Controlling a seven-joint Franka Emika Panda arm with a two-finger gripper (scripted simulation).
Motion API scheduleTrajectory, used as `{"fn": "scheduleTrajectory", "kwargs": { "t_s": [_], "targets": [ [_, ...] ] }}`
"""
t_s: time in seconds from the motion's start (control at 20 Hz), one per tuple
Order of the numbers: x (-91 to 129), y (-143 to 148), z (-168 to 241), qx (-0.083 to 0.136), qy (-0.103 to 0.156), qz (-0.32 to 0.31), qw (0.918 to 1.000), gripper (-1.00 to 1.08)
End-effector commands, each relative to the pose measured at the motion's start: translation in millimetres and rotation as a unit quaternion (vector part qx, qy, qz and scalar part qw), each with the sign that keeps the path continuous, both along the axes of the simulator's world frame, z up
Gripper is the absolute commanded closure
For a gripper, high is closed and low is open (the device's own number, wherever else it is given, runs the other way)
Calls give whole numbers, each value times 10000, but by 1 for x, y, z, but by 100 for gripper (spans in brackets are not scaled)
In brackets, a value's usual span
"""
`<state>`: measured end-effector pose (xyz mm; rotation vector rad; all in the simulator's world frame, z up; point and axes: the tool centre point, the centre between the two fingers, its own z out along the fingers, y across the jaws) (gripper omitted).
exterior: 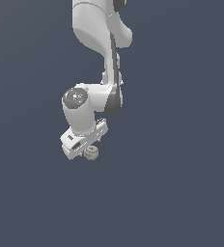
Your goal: Pick up the object and move it to a goal position.
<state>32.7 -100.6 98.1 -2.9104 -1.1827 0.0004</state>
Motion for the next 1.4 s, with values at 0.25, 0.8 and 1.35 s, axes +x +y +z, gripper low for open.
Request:
{"fn": "scheduleTrajectory", "kwargs": {
  "t_s": [0.25,0.8,1.35],
  "targets": [
    [0,0,-11,0,0,4,10000,-92],
    [0,0,-50,0,-1,23,10000,-92],
    [0,0,-50,0,-1,23,10000,108]
  ]
}}
